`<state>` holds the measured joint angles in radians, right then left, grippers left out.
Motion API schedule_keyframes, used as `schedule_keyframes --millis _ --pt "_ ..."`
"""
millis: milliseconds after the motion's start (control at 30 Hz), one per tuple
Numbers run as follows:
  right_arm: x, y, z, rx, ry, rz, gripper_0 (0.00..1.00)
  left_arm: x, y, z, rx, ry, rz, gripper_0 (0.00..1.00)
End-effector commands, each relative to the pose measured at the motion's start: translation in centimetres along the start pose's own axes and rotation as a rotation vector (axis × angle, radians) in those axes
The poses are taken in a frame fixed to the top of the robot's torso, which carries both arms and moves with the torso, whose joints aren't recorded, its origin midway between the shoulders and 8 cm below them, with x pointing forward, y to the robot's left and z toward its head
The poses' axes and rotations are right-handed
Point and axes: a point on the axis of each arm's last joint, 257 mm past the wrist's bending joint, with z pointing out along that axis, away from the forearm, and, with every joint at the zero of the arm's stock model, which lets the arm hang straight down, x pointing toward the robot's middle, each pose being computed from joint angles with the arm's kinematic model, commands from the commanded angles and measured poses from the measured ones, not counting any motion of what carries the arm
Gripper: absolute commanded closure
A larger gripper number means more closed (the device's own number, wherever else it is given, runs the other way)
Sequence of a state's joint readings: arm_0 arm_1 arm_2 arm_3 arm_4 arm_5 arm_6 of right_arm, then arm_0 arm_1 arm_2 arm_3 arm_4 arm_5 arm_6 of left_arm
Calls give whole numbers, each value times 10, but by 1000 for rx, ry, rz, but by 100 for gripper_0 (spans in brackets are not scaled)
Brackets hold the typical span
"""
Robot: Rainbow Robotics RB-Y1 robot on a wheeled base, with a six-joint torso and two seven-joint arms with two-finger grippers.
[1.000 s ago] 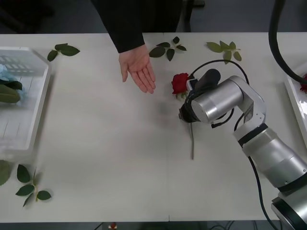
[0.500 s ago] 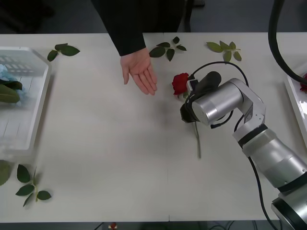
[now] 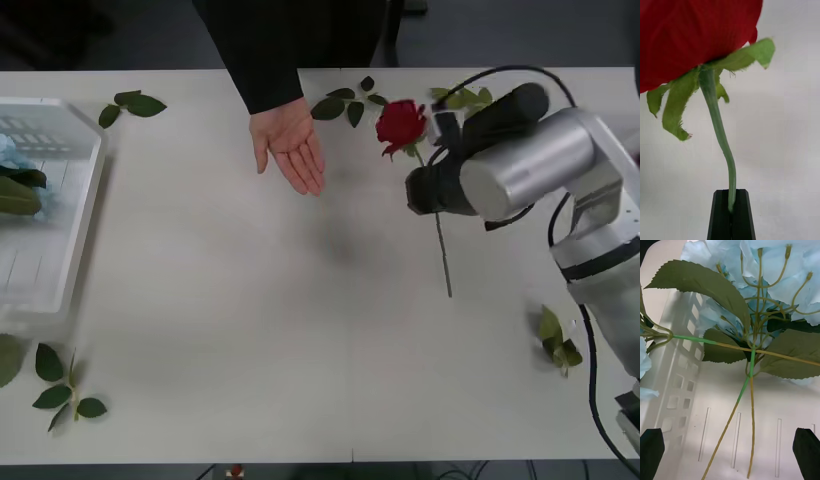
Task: Place the red flowers into the right box and the blue flowers into the left box. If a person shows an open palm, hand one flower to the person first, then continue sorting.
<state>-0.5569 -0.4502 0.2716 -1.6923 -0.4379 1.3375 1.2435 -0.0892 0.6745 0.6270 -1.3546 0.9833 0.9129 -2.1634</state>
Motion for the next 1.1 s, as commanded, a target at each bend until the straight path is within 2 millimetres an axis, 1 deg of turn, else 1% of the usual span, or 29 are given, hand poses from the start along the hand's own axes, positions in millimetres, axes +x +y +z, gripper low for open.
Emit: schedule_keyframes --millis 33,67,133,233,267,400,433,500,567,667,833,1100 --pt "-61 -8 -67 -59 -223 -96 100 -19 13 -10 -27 -26 75 0" --pt "-66 -6 -73 -68 -244 -106 100 -19 13 -10 -28 -26 74 0" --pt "-89 5 -99 -113 -342 -143 100 -19 13 -10 -27 -26 75 0" --pt "-119 23 -122 -161 -475 -179 100 -20 12 -10 -26 -27 75 0" --pt "-137 29 -135 -170 -562 -200 100 -19 13 -10 -27 -26 75 0" --pt "-174 48 -160 -193 -770 -250 100 -19 13 -10 -28 -27 75 0" --pt "-179 52 -164 -197 -802 -259 100 -20 13 -10 -27 -28 74 0" --pt "-193 68 -176 -218 -907 -280 100 -20 12 -10 -26 -29 74 0" --pt "-202 78 -188 -233 -984 -291 100 -20 13 -10 -27 -28 74 0" --pt "-208 87 -201 -252 -1050 -289 100 -20 12 -10 -26 -29 74 0" --pt "-212 91 -211 -269 -1098 -281 100 -21 12 -10 -27 -29 77 0" --pt "-214 100 -218 -287 -1131 -284 100 -22 12 -10 -27 -31 77 0"
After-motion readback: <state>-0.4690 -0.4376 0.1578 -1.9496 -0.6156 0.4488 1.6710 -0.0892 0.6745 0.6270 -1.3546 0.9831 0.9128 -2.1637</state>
